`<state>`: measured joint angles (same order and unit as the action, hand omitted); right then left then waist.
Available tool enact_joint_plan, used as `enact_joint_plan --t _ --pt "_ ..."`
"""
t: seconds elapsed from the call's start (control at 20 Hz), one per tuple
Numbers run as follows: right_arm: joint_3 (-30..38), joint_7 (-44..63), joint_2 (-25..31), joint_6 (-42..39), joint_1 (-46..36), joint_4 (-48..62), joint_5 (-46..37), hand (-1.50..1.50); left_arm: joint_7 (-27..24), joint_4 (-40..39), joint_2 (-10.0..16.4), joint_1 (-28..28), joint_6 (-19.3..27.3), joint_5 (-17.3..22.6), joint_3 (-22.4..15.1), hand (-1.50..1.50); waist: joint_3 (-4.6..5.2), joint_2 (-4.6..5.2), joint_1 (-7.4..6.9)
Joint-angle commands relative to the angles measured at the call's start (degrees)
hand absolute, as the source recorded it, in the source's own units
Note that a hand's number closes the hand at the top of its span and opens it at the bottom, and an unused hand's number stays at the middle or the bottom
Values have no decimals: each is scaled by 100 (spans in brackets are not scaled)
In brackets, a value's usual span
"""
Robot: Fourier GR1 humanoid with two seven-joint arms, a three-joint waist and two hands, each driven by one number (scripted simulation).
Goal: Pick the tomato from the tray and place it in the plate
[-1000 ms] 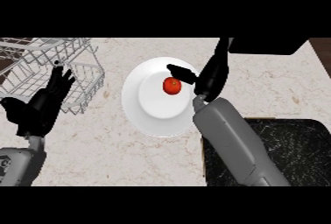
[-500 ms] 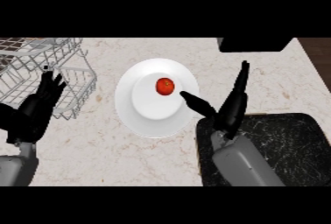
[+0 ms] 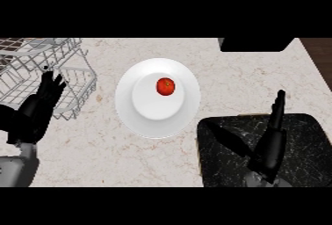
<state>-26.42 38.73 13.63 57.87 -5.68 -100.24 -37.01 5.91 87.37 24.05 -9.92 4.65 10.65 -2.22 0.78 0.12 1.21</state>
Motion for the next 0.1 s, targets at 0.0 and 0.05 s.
enact_joint_plan --t 0.0,0.05 --pt "-223 -290 384 164 1052 -715 -127 -150 -439 254 120 -296 -170 -25 151 0 -77 -49 38" --pt "-110 -229 334 89 974 -554 -259 -150 -86 309 -42 -514 -103 -53 -38 0 -78 -34 2"
